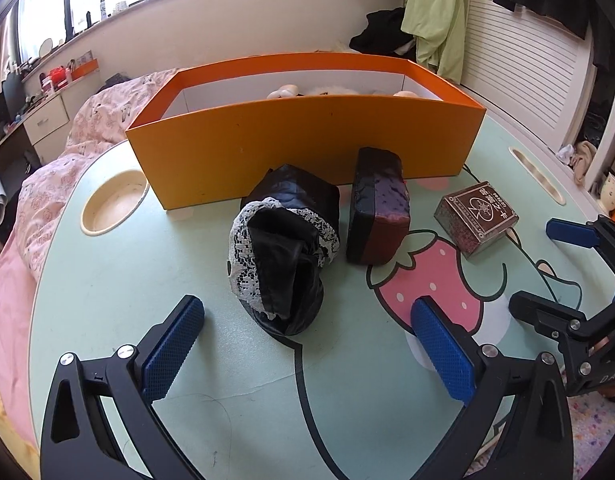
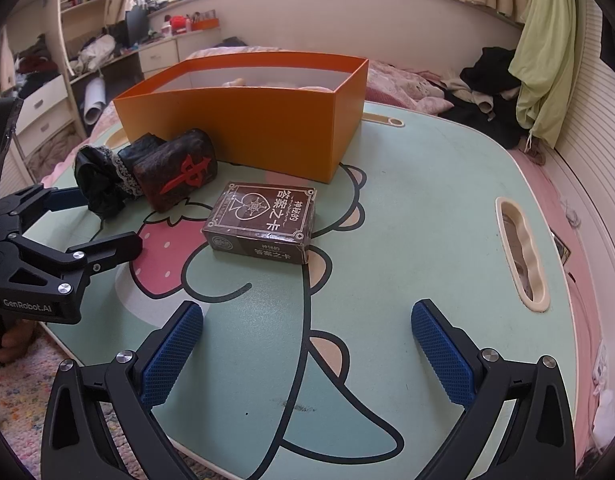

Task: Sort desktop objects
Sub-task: 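Reach into the box and grasp the cartoon figurine keychain with the right tool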

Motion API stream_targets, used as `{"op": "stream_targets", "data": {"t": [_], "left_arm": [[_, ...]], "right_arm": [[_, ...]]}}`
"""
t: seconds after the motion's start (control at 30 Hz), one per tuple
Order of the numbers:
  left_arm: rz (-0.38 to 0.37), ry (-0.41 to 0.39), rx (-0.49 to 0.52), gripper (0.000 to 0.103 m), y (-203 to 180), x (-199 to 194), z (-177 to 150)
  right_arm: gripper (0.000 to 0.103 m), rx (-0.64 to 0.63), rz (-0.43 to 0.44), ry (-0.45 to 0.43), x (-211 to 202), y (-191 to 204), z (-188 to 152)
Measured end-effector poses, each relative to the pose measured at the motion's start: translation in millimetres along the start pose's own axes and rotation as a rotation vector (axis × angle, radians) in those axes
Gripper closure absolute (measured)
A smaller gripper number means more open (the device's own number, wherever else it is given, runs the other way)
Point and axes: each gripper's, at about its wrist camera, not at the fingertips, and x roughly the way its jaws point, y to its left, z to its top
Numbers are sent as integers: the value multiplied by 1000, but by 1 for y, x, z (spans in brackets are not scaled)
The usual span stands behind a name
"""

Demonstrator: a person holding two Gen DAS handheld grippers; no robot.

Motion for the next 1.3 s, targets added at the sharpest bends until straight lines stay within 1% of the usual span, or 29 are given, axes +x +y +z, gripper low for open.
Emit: {"op": "stream_targets", "data": {"t": [0.2,0.3,0.37,0.43,0.5,0.53,0.6,0.67,0.7,0.73,0.77,0.83,0.87,0.9,1.0,1.07,1.13,1.3], "left_arm": [[-1,0,1,0,0,0,0],[-2,0,1,0,0,0,1],[-2,-1,-1,0,-4,-1,1],[-2,-2,0,0,-5,-2,1],[-3,-2,0,0,-5,-2,1],[-3,-2,0,0,-4,-2,1],[-3,-2,1,0,-4,-2,1],[-4,-2,1,0,-4,-2,1],[-4,-2,1,0,-4,-2,1],[-4,-2,2,0,-4,-2,1],[-5,-2,2,0,-4,-2,1],[-5,-2,2,0,-4,-2,1],[-5,-2,2,0,-4,-2,1],[-5,-2,2,0,-4,-2,1],[-7,-4,2,0,-4,-3,2],[-9,-5,2,0,-4,-3,1],[-11,-7,2,0,-4,-4,1],[-16,-11,5,0,-1,-5,1]], "right_arm": [[0,2,3,-1,0,0,0],[0,20,29,-3,-3,-3,1],[6,50,73,-6,-8,-7,6],[11,72,103,-23,-17,-8,19],[12,56,121,-64,-29,-2,41],[12,43,126,-86,-34,3,56],[14,29,140,-94,-36,14,89],[25,41,182,-62,-27,24,126],[27,57,212,-31,-18,29,145],[33,73,245,6,-8,34,160],[39,93,284,54,5,41,174],[47,146,364,163,34,51,199],[49,172,386,209,48,56,207],[49,200,388,250,64,59,215],[49,271,319,331,98,62,225],[49,329,289,376,115,58,226],[49,374,276,399,127,53,227],[49,426,213,452,153,45,232]]}}
